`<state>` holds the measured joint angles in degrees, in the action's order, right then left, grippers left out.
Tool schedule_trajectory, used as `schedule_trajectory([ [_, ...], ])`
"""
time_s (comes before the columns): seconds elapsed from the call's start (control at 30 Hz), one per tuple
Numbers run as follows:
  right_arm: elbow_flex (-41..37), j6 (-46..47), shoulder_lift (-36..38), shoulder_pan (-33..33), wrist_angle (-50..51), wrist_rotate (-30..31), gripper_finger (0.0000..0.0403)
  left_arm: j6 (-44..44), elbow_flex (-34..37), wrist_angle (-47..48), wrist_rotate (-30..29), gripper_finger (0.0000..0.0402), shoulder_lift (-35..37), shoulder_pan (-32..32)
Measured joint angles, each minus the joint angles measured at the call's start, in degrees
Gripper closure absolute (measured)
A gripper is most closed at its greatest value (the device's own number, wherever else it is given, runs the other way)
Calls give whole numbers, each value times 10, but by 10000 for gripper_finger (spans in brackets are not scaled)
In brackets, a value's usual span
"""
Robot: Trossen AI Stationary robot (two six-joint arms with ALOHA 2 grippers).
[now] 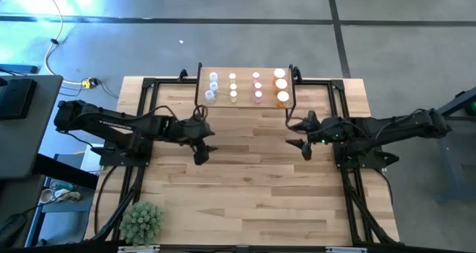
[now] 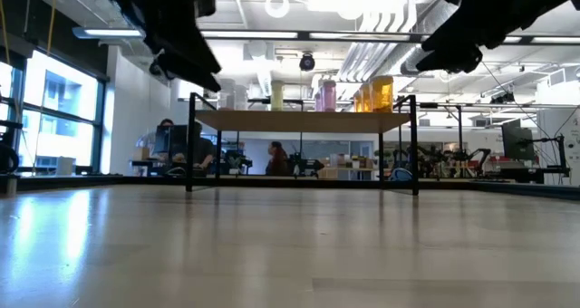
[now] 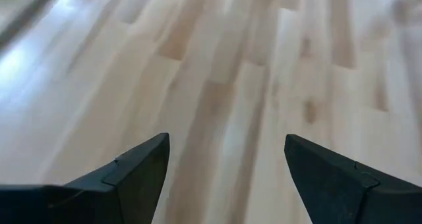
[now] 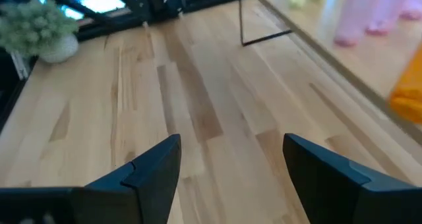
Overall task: Pick and place medicine bottles onto shelf by color
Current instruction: Adjust the transparent pill bottle on the shelf
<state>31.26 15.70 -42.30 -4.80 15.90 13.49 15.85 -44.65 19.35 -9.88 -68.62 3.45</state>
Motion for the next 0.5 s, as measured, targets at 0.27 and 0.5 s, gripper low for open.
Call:
schedule_trajectory([
  [0.27,-35,-12,-1,-32,-78,7,146,20,89,-107,39,110,56,-10],
  [0.5,-42,-11,-1,-32,-110,15,146,-13,96,-103,-132,110,91,-8],
])
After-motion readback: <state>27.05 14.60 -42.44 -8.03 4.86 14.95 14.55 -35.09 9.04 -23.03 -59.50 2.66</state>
